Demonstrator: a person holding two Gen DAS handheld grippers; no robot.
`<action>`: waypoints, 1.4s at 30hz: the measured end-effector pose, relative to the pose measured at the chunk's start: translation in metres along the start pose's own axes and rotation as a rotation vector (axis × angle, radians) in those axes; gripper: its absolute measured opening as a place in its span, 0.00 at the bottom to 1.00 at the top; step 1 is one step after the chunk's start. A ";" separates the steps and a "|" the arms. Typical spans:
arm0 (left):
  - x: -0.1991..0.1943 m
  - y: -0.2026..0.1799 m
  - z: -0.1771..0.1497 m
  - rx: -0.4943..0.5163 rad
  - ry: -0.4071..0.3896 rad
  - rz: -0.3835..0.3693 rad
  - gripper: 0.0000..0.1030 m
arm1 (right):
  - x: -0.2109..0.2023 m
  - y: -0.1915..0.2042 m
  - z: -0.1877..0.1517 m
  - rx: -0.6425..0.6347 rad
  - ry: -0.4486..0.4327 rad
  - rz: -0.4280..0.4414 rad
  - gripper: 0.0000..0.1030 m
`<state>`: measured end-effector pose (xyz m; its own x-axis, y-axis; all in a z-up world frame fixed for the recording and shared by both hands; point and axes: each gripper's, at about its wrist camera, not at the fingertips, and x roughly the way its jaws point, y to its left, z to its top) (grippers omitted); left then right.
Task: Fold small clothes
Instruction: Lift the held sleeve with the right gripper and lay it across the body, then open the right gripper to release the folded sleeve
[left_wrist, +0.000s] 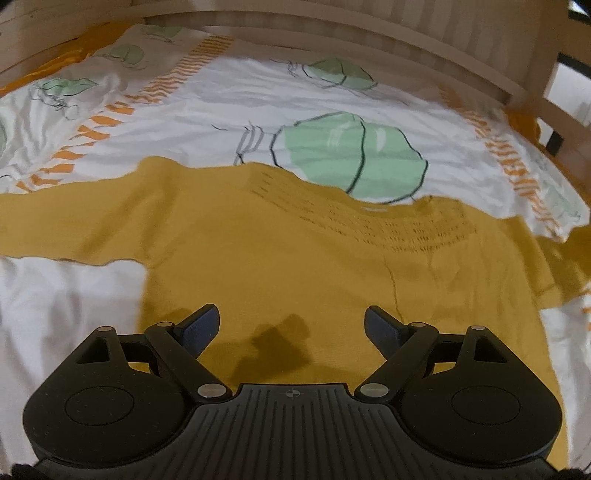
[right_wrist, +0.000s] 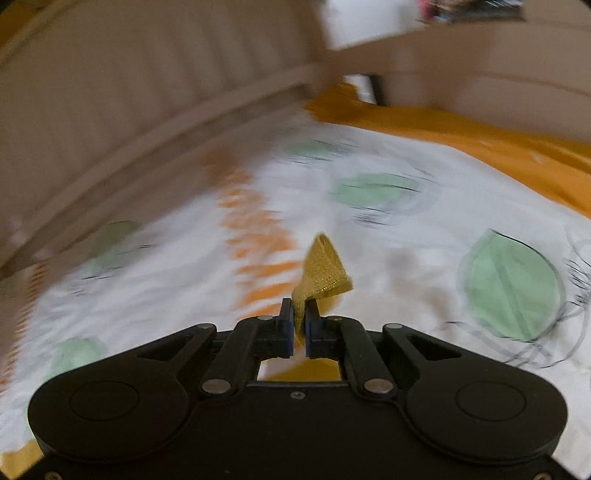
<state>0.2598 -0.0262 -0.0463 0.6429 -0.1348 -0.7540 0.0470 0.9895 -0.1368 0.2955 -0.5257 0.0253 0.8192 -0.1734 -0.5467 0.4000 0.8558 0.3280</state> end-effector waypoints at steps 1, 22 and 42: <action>-0.004 0.004 0.001 -0.004 0.003 -0.002 0.83 | -0.008 0.016 0.000 -0.017 -0.002 0.035 0.11; -0.036 0.103 0.006 -0.243 0.021 -0.049 0.83 | -0.035 0.272 -0.204 -0.266 0.359 0.552 0.19; 0.035 0.022 0.019 -0.068 0.115 -0.176 0.72 | -0.080 0.157 -0.241 -0.455 0.187 0.281 0.56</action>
<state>0.2978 -0.0079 -0.0634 0.5380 -0.3145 -0.7820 0.0970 0.9447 -0.3132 0.1936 -0.2598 -0.0652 0.7652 0.1457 -0.6271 -0.0746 0.9876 0.1385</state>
